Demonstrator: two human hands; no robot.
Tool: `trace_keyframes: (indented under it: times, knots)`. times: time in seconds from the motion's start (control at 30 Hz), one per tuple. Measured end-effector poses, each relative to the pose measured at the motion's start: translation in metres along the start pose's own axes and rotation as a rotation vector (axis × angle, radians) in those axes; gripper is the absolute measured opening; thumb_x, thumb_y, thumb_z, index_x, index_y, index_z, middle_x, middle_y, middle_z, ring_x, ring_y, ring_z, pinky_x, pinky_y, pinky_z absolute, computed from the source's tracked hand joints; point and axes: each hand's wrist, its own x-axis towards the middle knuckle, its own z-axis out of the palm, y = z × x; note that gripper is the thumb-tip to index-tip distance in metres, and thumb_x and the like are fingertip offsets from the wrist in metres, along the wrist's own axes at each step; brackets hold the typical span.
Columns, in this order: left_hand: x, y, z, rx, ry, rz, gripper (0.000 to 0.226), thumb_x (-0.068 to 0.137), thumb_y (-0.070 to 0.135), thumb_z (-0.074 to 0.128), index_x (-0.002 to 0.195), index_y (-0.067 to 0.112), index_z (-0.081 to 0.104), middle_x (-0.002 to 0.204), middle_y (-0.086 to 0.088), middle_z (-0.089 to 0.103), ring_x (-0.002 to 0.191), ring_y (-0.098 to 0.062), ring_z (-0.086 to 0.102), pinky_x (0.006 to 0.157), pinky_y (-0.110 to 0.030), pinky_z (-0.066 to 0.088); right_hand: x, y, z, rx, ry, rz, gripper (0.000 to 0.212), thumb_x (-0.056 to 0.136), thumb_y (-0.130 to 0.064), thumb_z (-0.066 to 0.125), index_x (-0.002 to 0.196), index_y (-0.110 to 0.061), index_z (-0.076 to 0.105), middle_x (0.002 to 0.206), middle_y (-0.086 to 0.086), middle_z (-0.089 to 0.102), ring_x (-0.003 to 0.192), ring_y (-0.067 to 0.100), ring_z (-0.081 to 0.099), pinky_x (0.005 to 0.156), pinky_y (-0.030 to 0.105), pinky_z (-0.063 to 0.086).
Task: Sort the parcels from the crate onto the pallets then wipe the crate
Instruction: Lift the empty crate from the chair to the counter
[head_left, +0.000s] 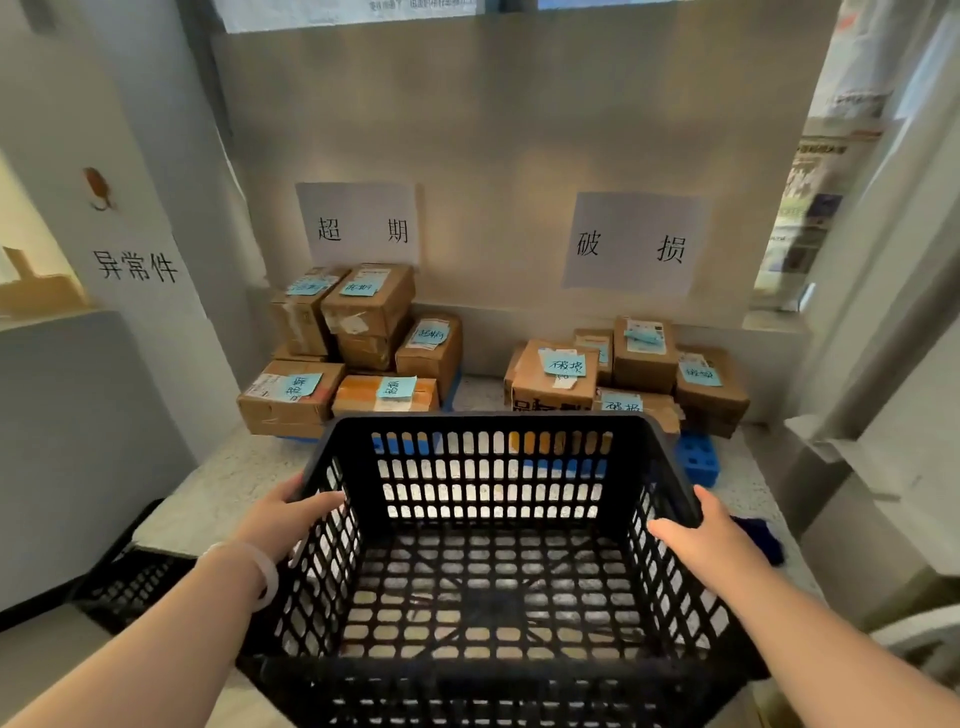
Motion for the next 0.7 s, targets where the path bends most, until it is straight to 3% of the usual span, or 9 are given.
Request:
trace_keyframes:
  times: [0.1, 0.23, 0.4, 0.57, 0.7]
  knots:
    - [0.031, 0.001, -0.011, 0.003, -0.036, -0.021, 0.060, 0.086, 0.025, 0.073, 0.140, 0.024, 0.047, 0.124, -0.005, 0.061, 0.102, -0.024, 0.057, 0.097, -0.038, 0.040, 0.006, -0.014, 0.011, -0.033, 0.005, 0.015, 0.092, 0.087, -0.046, 0.065, 0.156, -0.028, 0.008, 0.151, 0.005, 0.040, 0.124, 0.029, 0.052, 0.101, 0.044, 0.047]
    - [0.071, 0.001, -0.028, 0.078, -0.085, -0.064, 0.080, 0.079, 0.040, 0.078, 0.148, 0.028, 0.038, 0.144, -0.008, 0.050, 0.126, -0.031, 0.050, 0.110, -0.048, 0.035, 0.010, -0.033, 0.025, -0.005, 0.024, 0.045, 0.091, 0.087, -0.043, 0.066, 0.156, -0.028, 0.009, 0.148, 0.006, 0.043, 0.124, 0.028, 0.051, 0.097, 0.040, 0.045]
    - [0.103, 0.006, -0.030, 0.134, -0.119, -0.003, 0.074, 0.083, 0.036, 0.075, 0.148, 0.027, 0.039, 0.150, -0.010, 0.042, 0.134, -0.032, 0.042, 0.109, -0.047, 0.034, 0.015, -0.050, 0.038, 0.002, 0.063, 0.073, 0.092, 0.085, -0.042, 0.069, 0.155, -0.028, 0.011, 0.146, 0.004, 0.046, 0.124, 0.027, 0.051, 0.095, 0.039, 0.044]
    - [0.125, -0.001, -0.031, 0.203, -0.108, 0.051, 0.069, 0.079, 0.045, 0.075, 0.141, 0.034, 0.047, 0.150, -0.010, 0.039, 0.134, -0.032, 0.040, 0.109, -0.052, 0.037, 0.017, -0.057, 0.043, -0.024, 0.091, 0.097, 0.094, 0.084, -0.042, 0.070, 0.155, -0.027, 0.011, 0.146, 0.004, 0.045, 0.121, 0.026, 0.053, 0.091, 0.036, 0.046]
    - [0.138, 0.003, -0.028, 0.291, -0.110, 0.122, 0.066, 0.084, 0.043, 0.072, 0.143, 0.028, 0.046, 0.150, -0.012, 0.037, 0.137, -0.032, 0.035, 0.111, -0.050, 0.033, 0.016, -0.061, 0.046, -0.034, 0.109, 0.112, 0.094, 0.085, -0.043, 0.070, 0.155, -0.028, 0.010, 0.146, 0.004, 0.045, 0.121, 0.026, 0.053, 0.090, 0.035, 0.045]
